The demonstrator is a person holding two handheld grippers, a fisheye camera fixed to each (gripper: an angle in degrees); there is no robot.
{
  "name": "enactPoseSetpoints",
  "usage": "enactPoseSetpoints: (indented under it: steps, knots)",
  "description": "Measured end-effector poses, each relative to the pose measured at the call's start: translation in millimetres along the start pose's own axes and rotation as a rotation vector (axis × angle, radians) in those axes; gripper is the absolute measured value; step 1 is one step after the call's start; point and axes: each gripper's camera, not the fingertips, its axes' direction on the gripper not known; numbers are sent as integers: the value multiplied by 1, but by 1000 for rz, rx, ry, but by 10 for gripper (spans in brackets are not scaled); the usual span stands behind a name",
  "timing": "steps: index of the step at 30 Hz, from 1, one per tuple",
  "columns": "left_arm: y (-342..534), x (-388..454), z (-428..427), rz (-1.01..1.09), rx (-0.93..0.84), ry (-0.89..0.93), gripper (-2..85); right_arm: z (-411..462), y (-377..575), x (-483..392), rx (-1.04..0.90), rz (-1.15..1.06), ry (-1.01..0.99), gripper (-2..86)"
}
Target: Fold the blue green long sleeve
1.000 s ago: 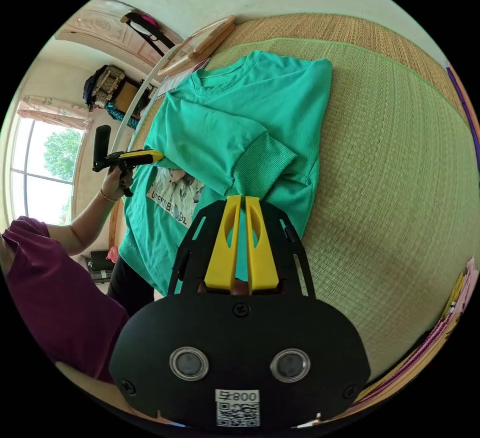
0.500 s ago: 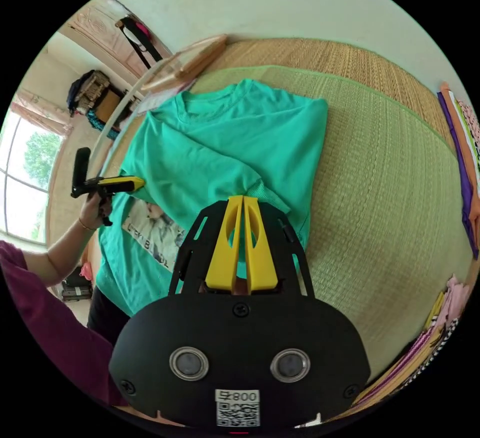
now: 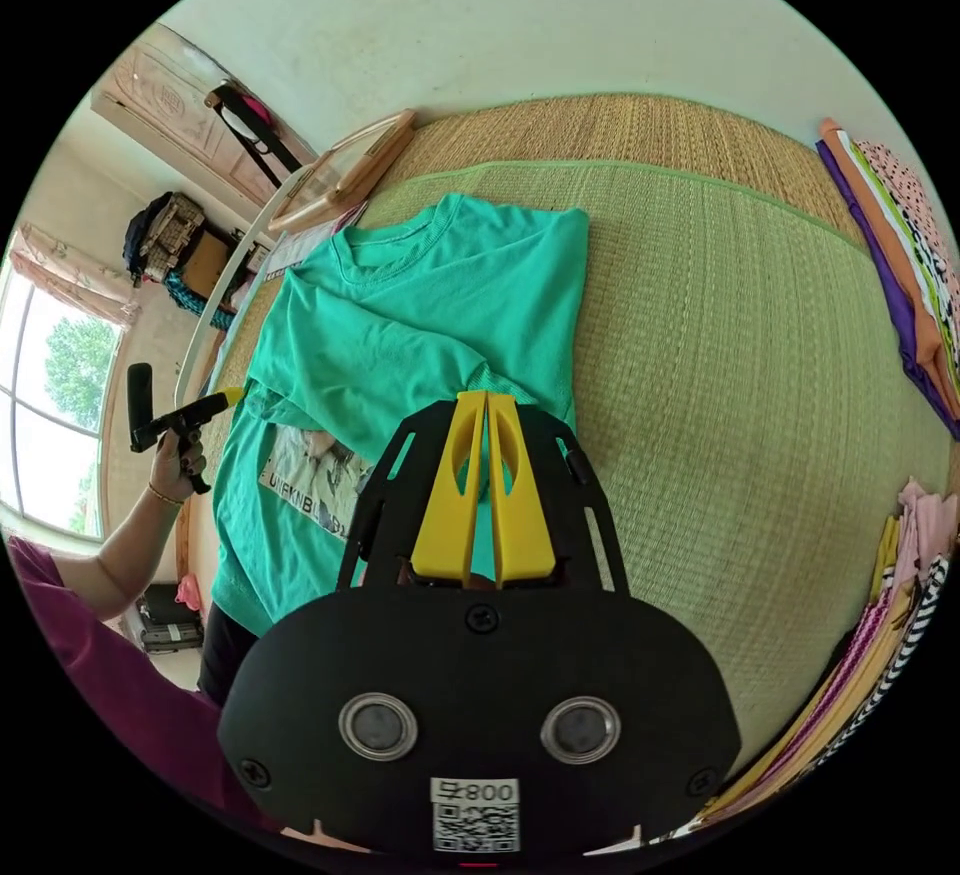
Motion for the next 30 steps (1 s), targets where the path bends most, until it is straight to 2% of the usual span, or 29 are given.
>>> enactPoseSetpoints:
  steps: [7, 12, 20, 30]
  knots:
    - [-61, -17, 20, 6, -17, -139, 7, 9, -53, 14, 48, 22, 103, 20]
    - [-79, -45, 19, -70, 42, -119, 16, 15, -68, 43, 27, 68, 65, 82]
    - [-80, -50, 21, -78, 36, -142, 4, 27, -58, 43, 9, 52, 105, 12]
    - [-81, -26, 25, -27, 27, -95, 2, -4, -43, 66, 13, 61, 61, 1]
